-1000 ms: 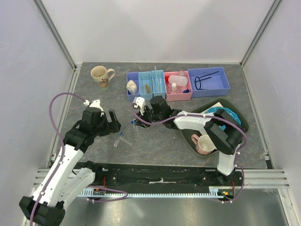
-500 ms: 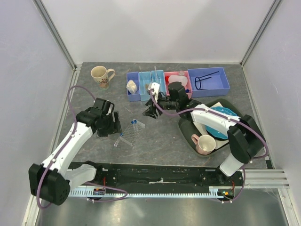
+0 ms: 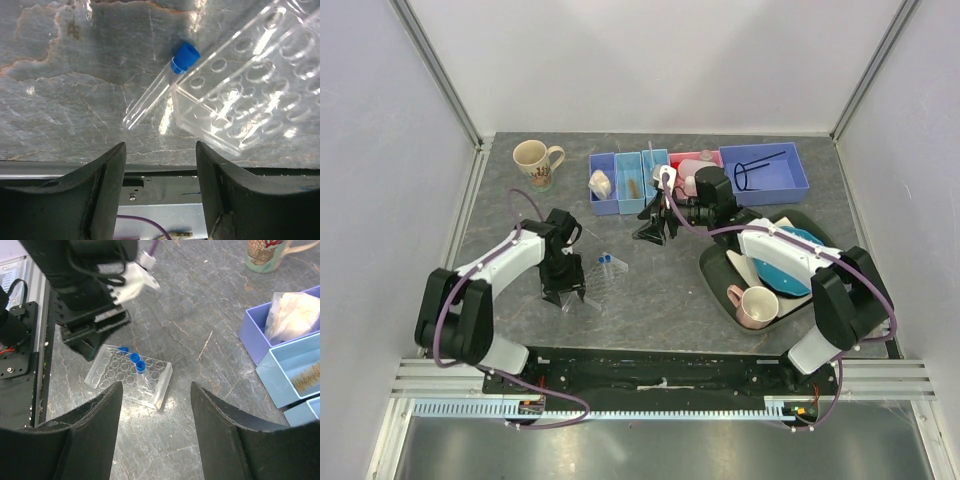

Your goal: Organize the chemistry lab equipment

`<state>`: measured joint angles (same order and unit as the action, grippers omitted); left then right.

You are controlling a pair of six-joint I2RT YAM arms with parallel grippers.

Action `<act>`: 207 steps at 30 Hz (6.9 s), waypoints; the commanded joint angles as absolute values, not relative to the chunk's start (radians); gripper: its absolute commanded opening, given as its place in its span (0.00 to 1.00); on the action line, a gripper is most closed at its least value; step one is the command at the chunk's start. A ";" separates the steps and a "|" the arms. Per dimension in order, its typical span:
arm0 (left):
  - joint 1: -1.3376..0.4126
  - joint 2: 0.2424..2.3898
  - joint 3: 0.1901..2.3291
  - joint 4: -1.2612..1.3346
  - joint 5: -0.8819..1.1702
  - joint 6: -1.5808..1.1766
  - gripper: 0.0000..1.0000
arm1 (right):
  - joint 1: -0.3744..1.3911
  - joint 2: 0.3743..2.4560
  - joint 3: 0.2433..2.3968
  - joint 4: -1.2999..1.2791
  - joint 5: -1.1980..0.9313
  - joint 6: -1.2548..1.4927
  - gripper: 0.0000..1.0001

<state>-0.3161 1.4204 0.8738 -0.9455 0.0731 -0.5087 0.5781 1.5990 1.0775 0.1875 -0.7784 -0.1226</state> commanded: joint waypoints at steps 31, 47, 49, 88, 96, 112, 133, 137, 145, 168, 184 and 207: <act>-0.311 1.692 0.931 -0.810 0.006 -0.433 0.19 | 0.538 1.575 1.062 0.275 -0.890 -0.066 0.65; -0.318 1.135 0.809 -0.643 0.423 -0.381 0.08 | 0.545 1.583 1.057 0.314 -1.000 -0.013 0.66; -0.321 1.077 0.790 -0.567 0.478 -0.370 0.07 | 0.554 1.580 1.037 0.376 -1.006 0.061 0.67; -0.437 0.870 0.772 -0.345 0.486 -0.330 0.06 | 0.747 1.703 1.108 0.474 -0.810 0.618 0.53; -0.443 0.865 0.801 -0.374 0.428 -0.319 0.05 | 0.781 1.724 1.137 0.410 -0.815 0.566 0.33; -0.443 0.836 0.755 -0.377 0.390 -0.391 0.61 | 0.773 1.698 1.138 0.399 -0.805 0.525 0.09; -0.442 0.672 0.675 -0.370 0.227 -0.463 1.00 | 0.672 1.675 1.097 0.485 -0.811 0.562 0.08; -0.442 0.632 0.658 -0.379 0.203 -0.480 1.00 | 0.669 1.649 1.059 0.489 -0.764 0.473 0.08; -0.440 0.612 0.666 -0.515 0.016 -0.552 0.99 | 0.712 1.651 1.080 0.396 -0.657 0.227 0.08; -0.442 0.397 0.724 -0.715 -0.207 -0.611 0.99 | 0.867 1.767 1.140 0.341 -0.419 -0.163 0.10; -0.440 0.396 0.719 -0.723 -0.196 -0.607 0.99 | 0.867 1.861 1.184 0.337 -0.405 -0.181 0.11; -0.440 0.388 0.712 -0.723 -0.184 -0.609 0.99 | 0.847 1.882 1.144 0.377 -0.436 -0.195 0.13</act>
<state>-0.4446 0.3969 0.7132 -0.7311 -0.1806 -0.5800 0.8558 1.8683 1.1557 0.3141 -0.4122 -0.1917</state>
